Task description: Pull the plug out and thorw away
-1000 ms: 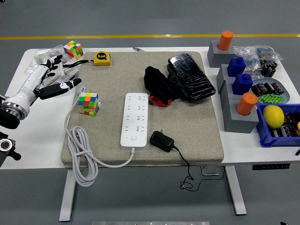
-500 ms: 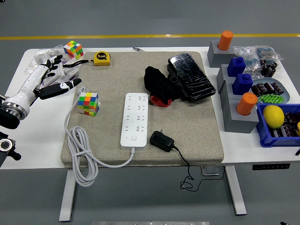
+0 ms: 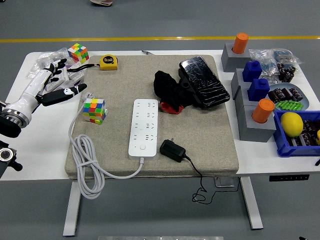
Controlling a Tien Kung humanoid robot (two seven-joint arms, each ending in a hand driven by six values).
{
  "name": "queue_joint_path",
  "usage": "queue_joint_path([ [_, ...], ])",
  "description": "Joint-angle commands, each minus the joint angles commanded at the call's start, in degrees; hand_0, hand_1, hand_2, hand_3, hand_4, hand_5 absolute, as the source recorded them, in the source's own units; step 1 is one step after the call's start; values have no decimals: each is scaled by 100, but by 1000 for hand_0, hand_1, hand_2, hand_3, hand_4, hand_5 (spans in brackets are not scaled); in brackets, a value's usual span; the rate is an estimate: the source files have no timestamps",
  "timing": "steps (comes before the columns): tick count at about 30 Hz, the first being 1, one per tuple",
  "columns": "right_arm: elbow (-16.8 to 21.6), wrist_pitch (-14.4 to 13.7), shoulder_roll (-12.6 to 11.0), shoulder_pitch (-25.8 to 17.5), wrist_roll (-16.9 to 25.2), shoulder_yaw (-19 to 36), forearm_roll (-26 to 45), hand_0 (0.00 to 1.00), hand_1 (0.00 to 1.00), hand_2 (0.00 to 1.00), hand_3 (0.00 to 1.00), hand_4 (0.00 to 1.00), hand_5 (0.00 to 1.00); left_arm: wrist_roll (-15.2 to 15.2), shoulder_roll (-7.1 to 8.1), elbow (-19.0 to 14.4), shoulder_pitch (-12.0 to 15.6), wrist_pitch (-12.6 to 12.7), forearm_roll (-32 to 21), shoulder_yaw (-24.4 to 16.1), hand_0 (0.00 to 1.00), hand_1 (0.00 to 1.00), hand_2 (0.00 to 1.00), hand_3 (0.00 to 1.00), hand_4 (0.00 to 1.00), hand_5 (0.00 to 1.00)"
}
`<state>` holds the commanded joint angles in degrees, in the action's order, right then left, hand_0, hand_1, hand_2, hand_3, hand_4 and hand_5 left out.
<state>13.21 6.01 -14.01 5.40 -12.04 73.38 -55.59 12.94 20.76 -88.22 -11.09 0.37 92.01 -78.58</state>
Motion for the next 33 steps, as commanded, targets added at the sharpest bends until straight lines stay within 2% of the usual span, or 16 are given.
queue_joint_path([
  [33, 0, 0, 0, 0, 0, 0, 0, 658, 696, 705, 674, 998, 500, 0, 0, 0, 0, 0, 0, 0, 867, 968, 990, 998, 953, 544],
])
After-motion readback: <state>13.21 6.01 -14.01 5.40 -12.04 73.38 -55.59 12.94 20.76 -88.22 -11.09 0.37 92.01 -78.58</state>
